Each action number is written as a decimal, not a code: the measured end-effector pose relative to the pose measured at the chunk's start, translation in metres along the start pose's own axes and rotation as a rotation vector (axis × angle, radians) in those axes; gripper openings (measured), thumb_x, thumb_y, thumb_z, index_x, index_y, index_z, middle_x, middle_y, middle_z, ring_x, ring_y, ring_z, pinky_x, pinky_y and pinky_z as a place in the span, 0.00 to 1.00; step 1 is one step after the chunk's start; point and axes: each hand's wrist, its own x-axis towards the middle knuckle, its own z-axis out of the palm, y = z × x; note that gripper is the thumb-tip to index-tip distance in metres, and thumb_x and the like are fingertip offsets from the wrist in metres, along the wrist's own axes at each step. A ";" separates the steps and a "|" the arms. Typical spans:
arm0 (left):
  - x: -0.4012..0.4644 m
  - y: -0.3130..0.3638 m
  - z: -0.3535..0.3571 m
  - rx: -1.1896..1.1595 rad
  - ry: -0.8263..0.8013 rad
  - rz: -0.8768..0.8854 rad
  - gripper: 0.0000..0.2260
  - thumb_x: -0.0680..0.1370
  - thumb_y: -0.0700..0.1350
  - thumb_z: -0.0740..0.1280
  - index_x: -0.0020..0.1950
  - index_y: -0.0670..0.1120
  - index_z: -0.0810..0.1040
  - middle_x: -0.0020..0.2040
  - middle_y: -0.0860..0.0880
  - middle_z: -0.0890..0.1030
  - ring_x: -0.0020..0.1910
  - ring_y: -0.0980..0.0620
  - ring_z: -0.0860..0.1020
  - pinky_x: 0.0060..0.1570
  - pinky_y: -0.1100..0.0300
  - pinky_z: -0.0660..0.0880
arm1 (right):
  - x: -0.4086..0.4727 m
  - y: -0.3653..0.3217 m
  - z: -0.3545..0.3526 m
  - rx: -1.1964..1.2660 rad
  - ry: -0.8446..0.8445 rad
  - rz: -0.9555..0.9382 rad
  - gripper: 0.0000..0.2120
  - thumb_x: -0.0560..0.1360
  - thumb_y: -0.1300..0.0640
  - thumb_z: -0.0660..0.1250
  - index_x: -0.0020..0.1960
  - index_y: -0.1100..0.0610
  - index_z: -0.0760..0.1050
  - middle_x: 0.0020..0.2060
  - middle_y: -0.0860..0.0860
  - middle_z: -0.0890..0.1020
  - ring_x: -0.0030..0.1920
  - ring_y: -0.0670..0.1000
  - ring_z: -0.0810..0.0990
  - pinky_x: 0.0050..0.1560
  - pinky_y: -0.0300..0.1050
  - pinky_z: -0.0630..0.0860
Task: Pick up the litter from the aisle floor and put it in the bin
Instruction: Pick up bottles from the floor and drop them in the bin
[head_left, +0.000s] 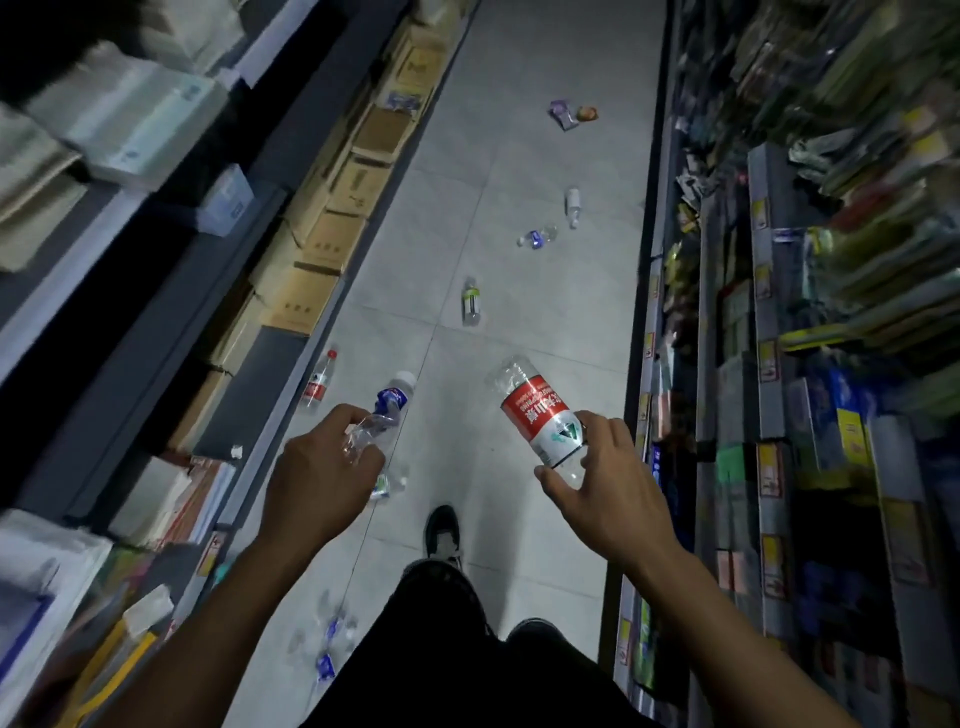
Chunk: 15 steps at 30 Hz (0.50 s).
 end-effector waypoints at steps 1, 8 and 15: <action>0.018 0.008 -0.003 -0.004 -0.006 0.004 0.09 0.75 0.49 0.68 0.53 0.61 0.74 0.36 0.56 0.80 0.34 0.57 0.78 0.33 0.60 0.75 | 0.010 -0.005 -0.003 -0.006 0.008 0.006 0.30 0.71 0.37 0.71 0.67 0.44 0.62 0.55 0.44 0.69 0.45 0.46 0.77 0.38 0.47 0.79; 0.130 0.069 -0.002 0.023 -0.104 0.100 0.08 0.75 0.46 0.67 0.52 0.57 0.75 0.36 0.54 0.80 0.33 0.53 0.78 0.34 0.52 0.78 | 0.069 -0.010 -0.017 0.027 0.051 0.154 0.30 0.72 0.38 0.71 0.68 0.45 0.64 0.56 0.44 0.70 0.47 0.47 0.78 0.41 0.49 0.79; 0.220 0.146 0.024 0.051 -0.122 0.223 0.09 0.73 0.48 0.67 0.51 0.60 0.74 0.34 0.54 0.79 0.32 0.54 0.77 0.33 0.52 0.77 | 0.116 0.017 -0.036 0.099 0.069 0.316 0.31 0.73 0.38 0.70 0.70 0.46 0.63 0.59 0.44 0.69 0.51 0.47 0.79 0.43 0.45 0.77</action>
